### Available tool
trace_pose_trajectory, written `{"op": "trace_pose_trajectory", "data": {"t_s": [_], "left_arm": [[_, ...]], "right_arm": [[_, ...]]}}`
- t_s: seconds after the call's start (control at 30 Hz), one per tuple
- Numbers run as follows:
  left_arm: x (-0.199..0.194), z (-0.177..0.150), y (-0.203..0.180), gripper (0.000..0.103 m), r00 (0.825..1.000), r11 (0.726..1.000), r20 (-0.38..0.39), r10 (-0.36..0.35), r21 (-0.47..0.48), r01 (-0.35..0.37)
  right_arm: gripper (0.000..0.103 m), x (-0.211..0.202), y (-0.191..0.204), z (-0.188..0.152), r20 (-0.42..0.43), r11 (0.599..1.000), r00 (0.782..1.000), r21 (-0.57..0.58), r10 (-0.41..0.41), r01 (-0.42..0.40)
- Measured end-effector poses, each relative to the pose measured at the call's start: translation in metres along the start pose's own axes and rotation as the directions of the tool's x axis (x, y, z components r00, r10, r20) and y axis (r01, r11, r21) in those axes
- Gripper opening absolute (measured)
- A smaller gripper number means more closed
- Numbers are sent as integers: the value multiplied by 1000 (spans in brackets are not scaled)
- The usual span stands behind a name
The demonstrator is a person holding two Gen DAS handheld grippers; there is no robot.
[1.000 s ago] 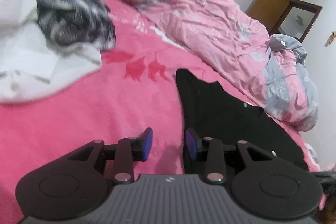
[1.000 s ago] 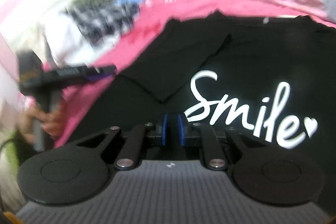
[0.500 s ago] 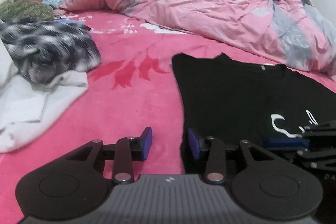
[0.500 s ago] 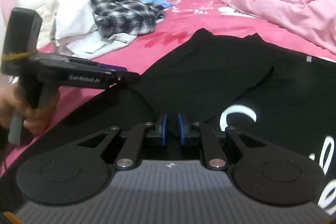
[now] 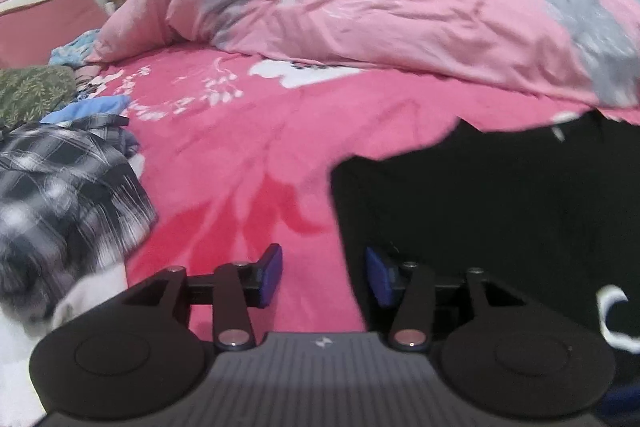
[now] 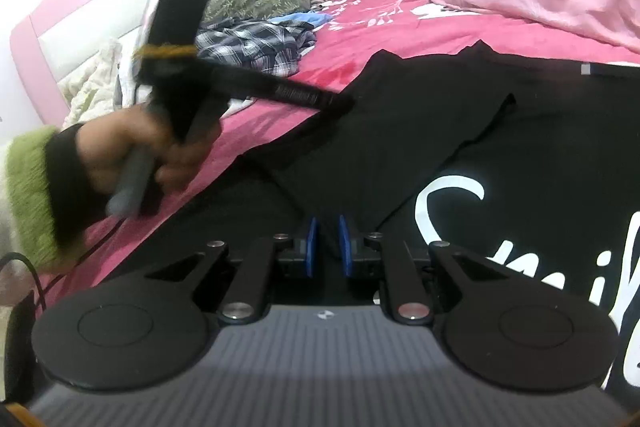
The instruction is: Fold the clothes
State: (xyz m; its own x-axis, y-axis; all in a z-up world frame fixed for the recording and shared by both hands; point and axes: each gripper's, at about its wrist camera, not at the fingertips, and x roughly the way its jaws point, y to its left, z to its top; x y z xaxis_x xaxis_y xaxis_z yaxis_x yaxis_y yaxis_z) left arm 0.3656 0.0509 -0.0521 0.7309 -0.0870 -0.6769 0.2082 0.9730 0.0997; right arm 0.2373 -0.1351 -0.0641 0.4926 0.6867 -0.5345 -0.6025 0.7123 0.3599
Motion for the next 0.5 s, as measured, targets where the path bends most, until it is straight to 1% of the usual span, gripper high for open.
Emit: {"op": "trace_pose_trajectory", "data": {"t_s": [0.03, 0.1, 0.17, 0.2, 0.27, 0.33, 0.37, 0.4, 0.43, 0.5], "left_arm": [[4, 3, 3, 50, 1000, 1000, 0, -2, -3, 2], [5, 8, 4, 50, 1000, 1000, 14, 18, 6, -19], [2, 15, 5, 44, 999, 1000, 37, 30, 1, -30], [-1, 19, 6, 44, 998, 1000, 51, 26, -6, -26], [-4, 25, 6, 44, 998, 1000, 68, -15, -12, 15], [0, 30, 0, 44, 997, 999, 64, -37, 13, 36], [6, 32, -4, 44, 998, 999, 54, -35, 28, 33], [12, 34, -7, 44, 999, 999, 44, -28, 39, 26], [22, 36, -6, 44, 999, 1000, 33, -6, 31, 5], [38, 41, 3, 44, 999, 999, 25, 42, -6, -42]], "right_arm": [[12, 0, -2, 0, 1, 1000, 1000, 12, 8, -8], [12, 0, -6, 0, 2, 999, 1000, 35, 24, -25], [12, 0, -7, 0, 4, 998, 999, 46, 32, -32], [12, -1, -8, 0, 5, 998, 999, 48, 34, -34], [12, 0, -7, 0, 5, 998, 999, 45, 31, -32], [12, 1, -7, 0, 4, 999, 1000, 43, 30, -31], [12, 1, -7, 0, 5, 999, 999, 44, 31, -32], [12, 1, -7, 0, 5, 998, 999, 46, 32, -33], [12, 0, -8, -1, 6, 998, 999, 49, 35, -36], [12, 0, -10, -1, 8, 997, 999, 59, 43, -44]]}}
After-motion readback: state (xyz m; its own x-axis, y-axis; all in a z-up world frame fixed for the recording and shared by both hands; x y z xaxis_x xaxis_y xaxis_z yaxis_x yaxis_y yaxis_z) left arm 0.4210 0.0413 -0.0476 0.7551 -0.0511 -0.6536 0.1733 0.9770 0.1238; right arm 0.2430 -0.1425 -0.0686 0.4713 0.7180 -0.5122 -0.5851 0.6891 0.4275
